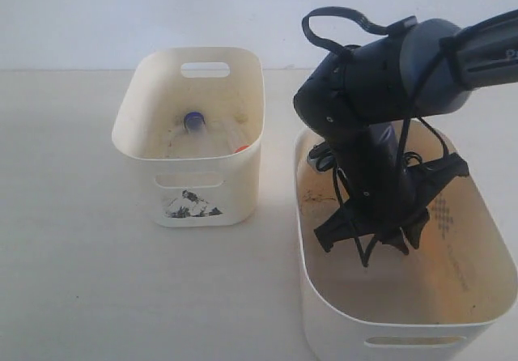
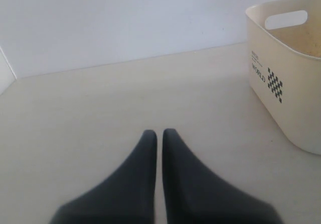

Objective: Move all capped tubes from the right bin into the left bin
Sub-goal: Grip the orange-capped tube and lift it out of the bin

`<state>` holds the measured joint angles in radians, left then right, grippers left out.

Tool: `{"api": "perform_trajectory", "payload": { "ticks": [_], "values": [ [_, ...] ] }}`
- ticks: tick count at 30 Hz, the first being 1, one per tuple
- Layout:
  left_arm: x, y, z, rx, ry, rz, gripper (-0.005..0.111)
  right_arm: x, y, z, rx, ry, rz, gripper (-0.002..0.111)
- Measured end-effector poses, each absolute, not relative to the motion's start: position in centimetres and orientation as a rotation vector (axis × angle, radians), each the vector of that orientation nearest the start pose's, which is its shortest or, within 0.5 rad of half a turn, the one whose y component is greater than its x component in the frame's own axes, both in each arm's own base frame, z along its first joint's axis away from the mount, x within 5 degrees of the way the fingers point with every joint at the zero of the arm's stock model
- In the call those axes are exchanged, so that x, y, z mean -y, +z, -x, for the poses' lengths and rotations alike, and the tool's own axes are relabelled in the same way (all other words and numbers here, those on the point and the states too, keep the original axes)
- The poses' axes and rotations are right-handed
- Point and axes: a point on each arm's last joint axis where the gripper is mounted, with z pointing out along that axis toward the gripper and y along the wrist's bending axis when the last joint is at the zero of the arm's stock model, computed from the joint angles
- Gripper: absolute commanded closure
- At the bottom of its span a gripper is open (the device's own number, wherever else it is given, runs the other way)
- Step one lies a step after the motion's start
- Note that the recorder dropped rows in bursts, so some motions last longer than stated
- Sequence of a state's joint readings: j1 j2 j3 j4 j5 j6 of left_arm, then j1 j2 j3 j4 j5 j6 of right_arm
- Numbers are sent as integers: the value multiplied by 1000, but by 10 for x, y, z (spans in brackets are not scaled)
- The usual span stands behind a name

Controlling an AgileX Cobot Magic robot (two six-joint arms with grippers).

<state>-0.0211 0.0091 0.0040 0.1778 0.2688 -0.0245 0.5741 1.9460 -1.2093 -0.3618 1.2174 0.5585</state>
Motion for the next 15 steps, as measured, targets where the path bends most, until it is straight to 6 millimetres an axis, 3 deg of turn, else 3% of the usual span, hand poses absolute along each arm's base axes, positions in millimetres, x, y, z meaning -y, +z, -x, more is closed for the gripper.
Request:
{"api": "perform_trajectory", "payload": {
  "ticks": [3, 5, 11, 15],
  "values": [
    [-3, 187, -56, -1759, 133, -114, 102, -153, 154, -293, -3132, -682, 304, 46],
    [-3, 187, -56, -1759, 133, -114, 102, -153, 154, -293, -3132, -682, 299, 37],
    [-3, 187, -56, -1759, 133, -114, 102, -153, 154, -293, -3129, -684, 278, 51],
    [-3, 187, -56, -1759, 133, -114, 102, -154, 152, -294, -3120, -668, 281, 53]
  ]
}}
